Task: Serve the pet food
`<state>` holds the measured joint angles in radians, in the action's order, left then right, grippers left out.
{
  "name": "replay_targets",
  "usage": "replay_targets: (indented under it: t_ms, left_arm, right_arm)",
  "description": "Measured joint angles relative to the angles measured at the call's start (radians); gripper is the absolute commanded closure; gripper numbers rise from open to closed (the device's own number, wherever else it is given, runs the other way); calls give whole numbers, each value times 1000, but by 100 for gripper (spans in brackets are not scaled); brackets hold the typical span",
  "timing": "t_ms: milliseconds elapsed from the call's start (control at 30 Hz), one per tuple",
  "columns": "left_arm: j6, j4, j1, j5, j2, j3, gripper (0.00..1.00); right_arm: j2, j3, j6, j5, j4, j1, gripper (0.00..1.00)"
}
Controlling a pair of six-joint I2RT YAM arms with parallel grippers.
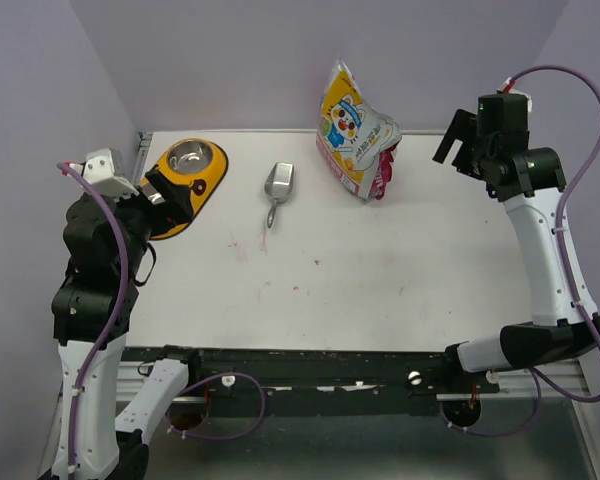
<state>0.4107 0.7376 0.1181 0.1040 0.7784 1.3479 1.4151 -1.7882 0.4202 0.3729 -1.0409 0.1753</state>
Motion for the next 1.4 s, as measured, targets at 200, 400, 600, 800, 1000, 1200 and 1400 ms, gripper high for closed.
replay_targets:
  t_ms: [200, 400, 600, 800, 1000, 1200, 1400]
  left_arm:
    - [-11, 175, 0, -56, 10, 102, 1]
    - [-32, 349, 2, -116, 18, 232, 1]
    - [63, 390, 2, -298, -64, 110, 5]
    - [192, 308, 2, -466, -180, -61, 13]
    - [269, 237, 2, -551, -163, -105, 23]
    - [317, 153, 39, -568, -84, -102, 25]
    - [412, 14, 183, -550, 17, -101, 26]
  right_arm:
    - [76, -67, 17, -128, 148, 0, 0]
    - [426, -346, 16, -353, 382, 0, 0]
    - [648, -383, -58, -606, 488, 0, 0]
    - [689, -399, -169, -643, 499, 0, 42]
    - [702, -439, -205, -531, 504, 26, 69]
    - [681, -408, -237, -417, 509, 93, 99]
    - [637, -346, -225, -318, 523, 141, 99]
